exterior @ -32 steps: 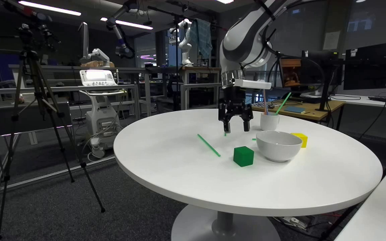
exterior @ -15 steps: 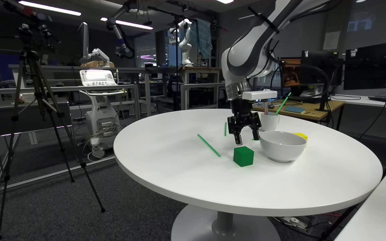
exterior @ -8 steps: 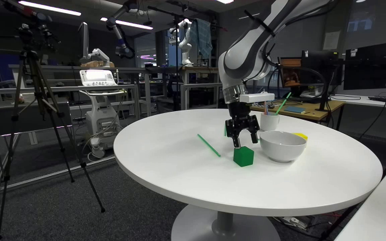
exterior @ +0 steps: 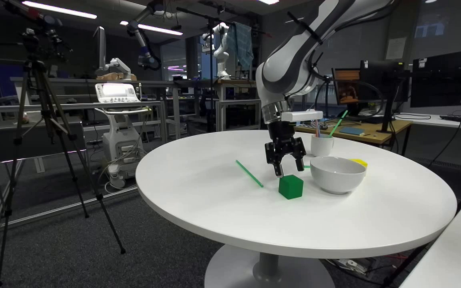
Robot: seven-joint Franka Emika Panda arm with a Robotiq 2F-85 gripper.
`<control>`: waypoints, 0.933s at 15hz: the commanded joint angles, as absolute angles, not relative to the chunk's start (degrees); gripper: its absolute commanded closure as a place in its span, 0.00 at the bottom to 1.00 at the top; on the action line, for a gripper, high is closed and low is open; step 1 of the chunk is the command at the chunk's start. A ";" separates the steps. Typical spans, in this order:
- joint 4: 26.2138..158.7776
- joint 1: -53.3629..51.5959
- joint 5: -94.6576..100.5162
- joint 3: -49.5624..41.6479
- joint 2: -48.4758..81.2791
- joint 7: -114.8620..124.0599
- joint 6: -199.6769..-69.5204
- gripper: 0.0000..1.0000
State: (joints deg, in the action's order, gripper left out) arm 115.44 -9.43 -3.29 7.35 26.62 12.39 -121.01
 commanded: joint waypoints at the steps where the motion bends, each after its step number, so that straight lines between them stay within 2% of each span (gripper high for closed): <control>1: 112.40 -10.55 -4.39 7.60 28.19 12.35 -117.97 0.00; 9: 112.97 -11.26 -4.98 8.03 30.68 12.09 -118.97 0.00; 10: 113.17 -11.20 -5.06 7.97 30.90 12.08 -119.18 0.05; 11: 113.22 -11.18 -5.05 7.95 31.04 12.03 -119.16 0.26; 13: 113.34 -11.12 -5.10 7.91 31.15 12.02 -119.12 0.30; 14: 113.36 -11.10 -5.12 7.91 31.18 12.02 -119.08 0.36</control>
